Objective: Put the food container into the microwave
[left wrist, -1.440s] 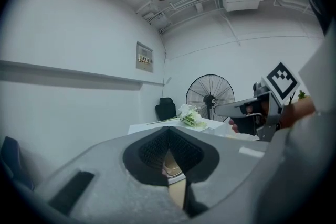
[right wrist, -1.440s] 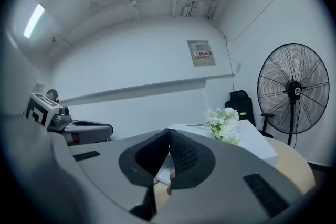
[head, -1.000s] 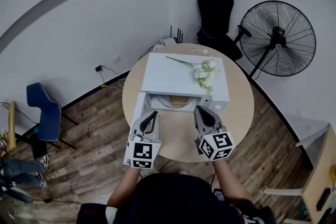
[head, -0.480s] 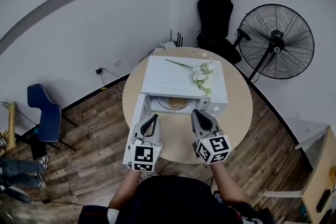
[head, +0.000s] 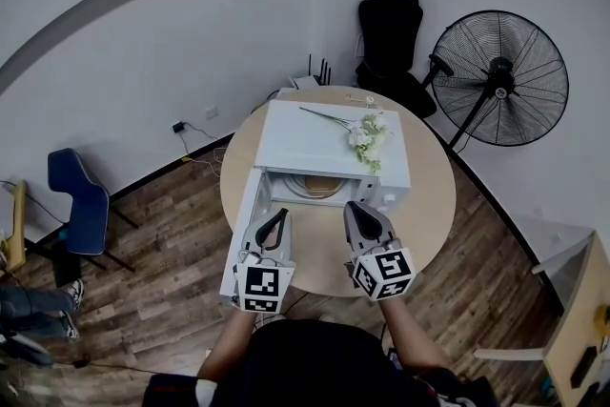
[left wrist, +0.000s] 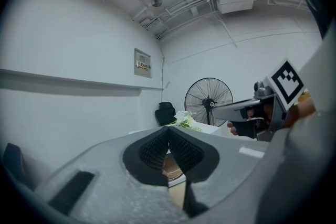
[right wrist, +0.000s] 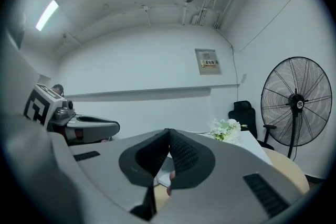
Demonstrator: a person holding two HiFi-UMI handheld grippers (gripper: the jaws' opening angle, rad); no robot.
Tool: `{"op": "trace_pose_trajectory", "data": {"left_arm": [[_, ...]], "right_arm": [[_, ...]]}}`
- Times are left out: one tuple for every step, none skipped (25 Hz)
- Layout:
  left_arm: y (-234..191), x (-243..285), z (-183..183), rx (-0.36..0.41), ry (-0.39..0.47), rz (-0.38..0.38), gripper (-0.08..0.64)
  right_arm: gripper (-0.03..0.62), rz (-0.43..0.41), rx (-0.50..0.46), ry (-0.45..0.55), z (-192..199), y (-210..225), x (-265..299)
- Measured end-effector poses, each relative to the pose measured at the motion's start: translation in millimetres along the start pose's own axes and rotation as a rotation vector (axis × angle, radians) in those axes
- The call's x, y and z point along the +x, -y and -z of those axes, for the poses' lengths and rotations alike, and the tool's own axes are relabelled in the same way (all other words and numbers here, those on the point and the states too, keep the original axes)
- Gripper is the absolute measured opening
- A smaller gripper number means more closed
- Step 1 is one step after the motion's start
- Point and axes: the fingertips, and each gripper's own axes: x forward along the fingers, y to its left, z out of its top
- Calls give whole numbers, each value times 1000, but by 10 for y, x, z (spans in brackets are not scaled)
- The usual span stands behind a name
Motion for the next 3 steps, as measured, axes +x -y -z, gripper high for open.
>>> {"op": "trace_pose_trajectory", "data": {"left_arm": [[1, 2, 3, 0, 1, 0, 15], [3, 5, 7, 0, 1, -1, 15], [4, 9, 10, -1, 1, -1, 15]], "right_arm": [[11, -2, -2, -1, 7, -9, 2], [11, -4, -4, -2, 13, -15, 5], [11, -6, -6, -3, 19, -21, 8]]}}
